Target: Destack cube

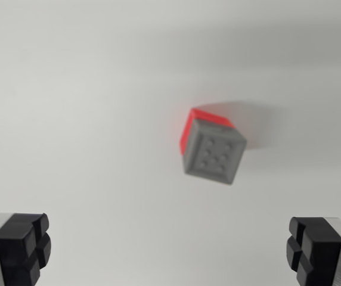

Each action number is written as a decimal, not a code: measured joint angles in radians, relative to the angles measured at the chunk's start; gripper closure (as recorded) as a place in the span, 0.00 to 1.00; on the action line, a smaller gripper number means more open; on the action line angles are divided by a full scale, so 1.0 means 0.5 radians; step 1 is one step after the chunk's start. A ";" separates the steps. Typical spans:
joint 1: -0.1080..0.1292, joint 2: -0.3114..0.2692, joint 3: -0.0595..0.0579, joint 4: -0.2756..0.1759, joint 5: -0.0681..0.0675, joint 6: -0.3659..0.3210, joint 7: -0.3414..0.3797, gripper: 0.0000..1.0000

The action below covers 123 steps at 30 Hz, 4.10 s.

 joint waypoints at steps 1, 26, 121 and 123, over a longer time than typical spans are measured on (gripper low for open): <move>0.000 0.000 0.000 0.000 0.000 0.000 0.000 0.00; -0.005 0.010 -0.008 -0.061 0.001 0.062 0.023 0.00; -0.091 0.671 -0.102 -0.494 0.170 1.117 0.243 1.00; -0.091 0.671 -0.102 -0.494 0.170 1.117 0.243 1.00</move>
